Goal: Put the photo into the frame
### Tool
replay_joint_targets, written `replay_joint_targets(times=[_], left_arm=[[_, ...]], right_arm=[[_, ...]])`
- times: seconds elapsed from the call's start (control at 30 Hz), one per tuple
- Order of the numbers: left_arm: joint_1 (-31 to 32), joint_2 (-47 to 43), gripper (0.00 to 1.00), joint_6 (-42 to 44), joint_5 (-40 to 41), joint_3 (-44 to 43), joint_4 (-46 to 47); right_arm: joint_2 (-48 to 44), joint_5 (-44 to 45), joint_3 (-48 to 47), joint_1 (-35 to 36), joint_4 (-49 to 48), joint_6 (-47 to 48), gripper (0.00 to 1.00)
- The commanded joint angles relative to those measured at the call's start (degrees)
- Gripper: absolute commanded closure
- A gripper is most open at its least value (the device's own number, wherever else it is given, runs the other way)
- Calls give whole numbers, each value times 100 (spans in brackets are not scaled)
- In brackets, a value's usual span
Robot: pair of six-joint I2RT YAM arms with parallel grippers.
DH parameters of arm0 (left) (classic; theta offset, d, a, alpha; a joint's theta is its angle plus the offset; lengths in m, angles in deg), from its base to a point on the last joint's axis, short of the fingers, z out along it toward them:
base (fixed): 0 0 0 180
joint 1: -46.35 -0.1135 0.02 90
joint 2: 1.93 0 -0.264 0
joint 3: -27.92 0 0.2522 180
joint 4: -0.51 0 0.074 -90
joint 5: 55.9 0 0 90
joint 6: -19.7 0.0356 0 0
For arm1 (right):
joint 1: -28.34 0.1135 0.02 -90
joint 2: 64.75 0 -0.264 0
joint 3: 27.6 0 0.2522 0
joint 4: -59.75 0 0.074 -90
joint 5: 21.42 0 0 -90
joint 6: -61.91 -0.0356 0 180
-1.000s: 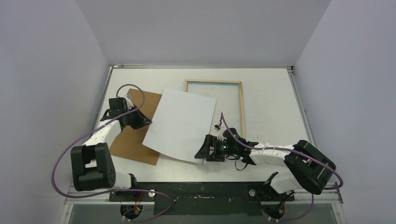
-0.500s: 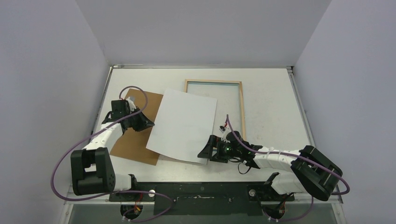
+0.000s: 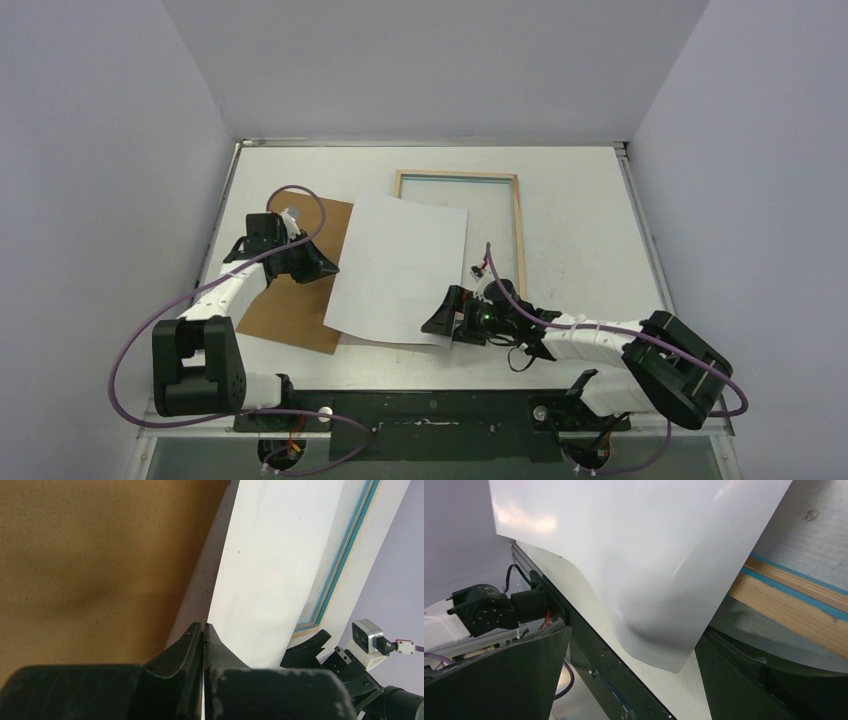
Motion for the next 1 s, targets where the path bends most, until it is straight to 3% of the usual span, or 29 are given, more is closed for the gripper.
replay_joint_targets(times=[0.0,0.2,0.47,0.57,0.77,0.97], left_arm=[[44,-136,100,147,-187,-180,-27],[286,-104,100,431,-2,-307,-20],[636,-138,100,749,260,-384,24],[684,-111,100,794,307,-413,38],[804,-15,100,740,261,-488,186],[1028,252,100,710,312,-719,491]], right_arm=[[-679,324,-320,-127,-94,8,2],[-1454,523,-410,-293,331,-47,10],[-1057,480,-507,-372,488,-30,28],[-1018,678,-624,-415,898,30,41],[-1151,1310,-1180,-399,1920,621,77],[-1302,1795,-1546,-394,2921,1322,85]])
